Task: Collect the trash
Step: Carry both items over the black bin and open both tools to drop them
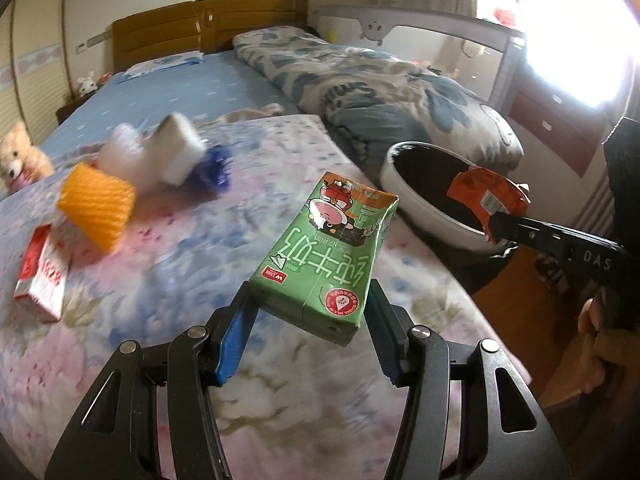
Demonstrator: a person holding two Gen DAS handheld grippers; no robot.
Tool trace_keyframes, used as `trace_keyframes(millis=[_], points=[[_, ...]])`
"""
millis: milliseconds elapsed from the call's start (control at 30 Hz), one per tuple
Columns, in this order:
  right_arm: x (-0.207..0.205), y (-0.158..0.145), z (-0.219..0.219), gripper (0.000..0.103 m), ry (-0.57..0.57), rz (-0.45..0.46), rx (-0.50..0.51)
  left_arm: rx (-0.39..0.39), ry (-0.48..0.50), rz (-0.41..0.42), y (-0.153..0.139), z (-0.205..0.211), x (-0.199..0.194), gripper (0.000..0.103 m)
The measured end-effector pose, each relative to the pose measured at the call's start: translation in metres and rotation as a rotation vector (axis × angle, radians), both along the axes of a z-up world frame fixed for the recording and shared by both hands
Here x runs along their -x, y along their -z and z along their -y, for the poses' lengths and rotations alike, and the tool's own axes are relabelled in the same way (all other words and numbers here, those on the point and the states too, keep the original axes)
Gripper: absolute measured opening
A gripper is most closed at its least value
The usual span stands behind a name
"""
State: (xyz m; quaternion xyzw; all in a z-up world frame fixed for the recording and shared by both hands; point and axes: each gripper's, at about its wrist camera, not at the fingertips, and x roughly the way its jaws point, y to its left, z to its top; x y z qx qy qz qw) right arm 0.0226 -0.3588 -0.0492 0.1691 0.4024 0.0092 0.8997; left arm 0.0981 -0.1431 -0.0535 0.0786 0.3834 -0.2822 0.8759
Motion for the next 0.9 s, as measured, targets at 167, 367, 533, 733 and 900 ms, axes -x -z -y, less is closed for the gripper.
trace_keyframes(millis=[167,367,533,733,900], points=[[0.003,-0.003,0.026,0.011,0.039,-0.002,0.003,-0.001,0.040,0.011,-0.005,0.024,-0.001,0.053],[0.002,0.001,0.047,0.011,0.078,-0.010,-0.005,-0.007,0.073,0.014,-0.009,0.051,-0.003,0.053],[0.000,0.004,0.059,0.011,0.092,-0.016,-0.009,-0.015,0.095,0.016,-0.010,0.070,-0.007,0.053],[-0.004,0.005,0.075,0.011,0.104,-0.018,-0.014,-0.026,0.109,0.007,-0.011,0.093,-0.018,0.053],[-0.011,0.009,0.087,0.011,0.106,-0.031,-0.035,-0.036,0.117,0.006,-0.012,0.111,-0.025,0.053]])
